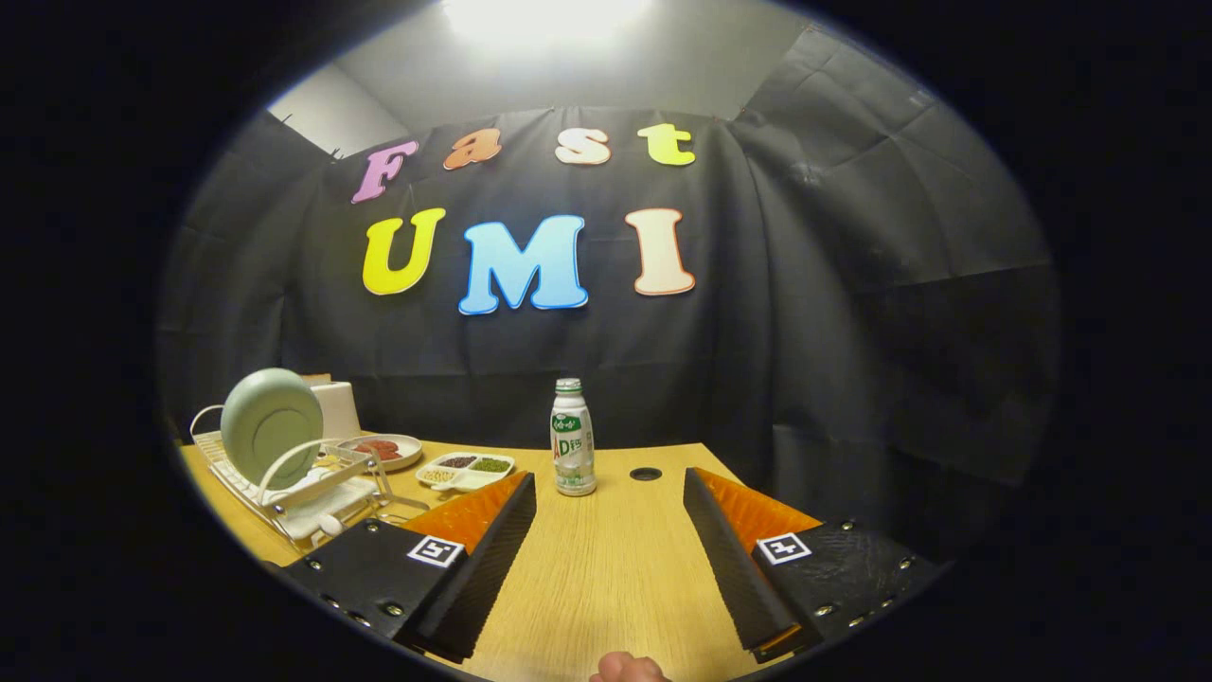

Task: Take the plate from the dish rack, then take the spoon from the basket and place it into the plate.

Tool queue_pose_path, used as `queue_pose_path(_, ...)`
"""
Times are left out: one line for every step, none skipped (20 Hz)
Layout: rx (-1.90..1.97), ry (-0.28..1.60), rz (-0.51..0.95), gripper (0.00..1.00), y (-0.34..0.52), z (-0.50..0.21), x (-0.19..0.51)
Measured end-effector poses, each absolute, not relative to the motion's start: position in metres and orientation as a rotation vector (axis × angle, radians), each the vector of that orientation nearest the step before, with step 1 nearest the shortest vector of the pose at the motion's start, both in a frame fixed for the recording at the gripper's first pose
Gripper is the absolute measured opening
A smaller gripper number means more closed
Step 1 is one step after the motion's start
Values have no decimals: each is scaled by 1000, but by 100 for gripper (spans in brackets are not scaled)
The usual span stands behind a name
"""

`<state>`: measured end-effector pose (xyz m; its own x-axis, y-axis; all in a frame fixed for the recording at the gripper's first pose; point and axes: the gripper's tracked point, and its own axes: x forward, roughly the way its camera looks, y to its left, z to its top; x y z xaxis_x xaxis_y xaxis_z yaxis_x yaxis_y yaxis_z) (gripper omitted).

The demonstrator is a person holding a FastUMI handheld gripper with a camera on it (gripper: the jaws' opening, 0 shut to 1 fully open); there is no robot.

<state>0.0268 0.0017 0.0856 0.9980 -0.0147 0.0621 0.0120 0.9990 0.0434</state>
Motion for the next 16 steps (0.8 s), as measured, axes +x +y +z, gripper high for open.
queue_pose_path(45, -68, -17, 97, 4, 100, 22)
queue_pose_path(45, -70, -17, 97, 9, 115, 18)
queue_pose_path(48, -64, -8, 97, 18, 127, 14)
queue_pose_path(48, -62, -3, 97, 27, 139, 9)
queue_pose_path(46, -68, -2, 97, 34, 150, 6)
queue_pose_path(43, -71, -4, 97, 43, 161, 4)
queue_pose_path(36, -69, -13, 97, 51, 168, 4)
queue_pose_path(32, -67, -25, 97, 59, 178, 4)
queue_pose_path(34, -68, -36, 97, 68, 187, 3)
queue_pose_path(35, -67, -46, 97, 78, 196, 2)
queue_pose_path(36, -65, -56, 97, 86, 204, 2)
queue_pose_path(43, -67, -60, 97, 96, 212, 1)
queue_pose_path(47, -64, -51, 97, 109, 217, 0)
queue_pose_path(45, -60, -46, 97, 120, 223, 0)
queue_pose_path(41, -56, -40, 97, 128, 226, 1)
queue_pose_path(35, -53, -41, 97, 137, 230, 1)
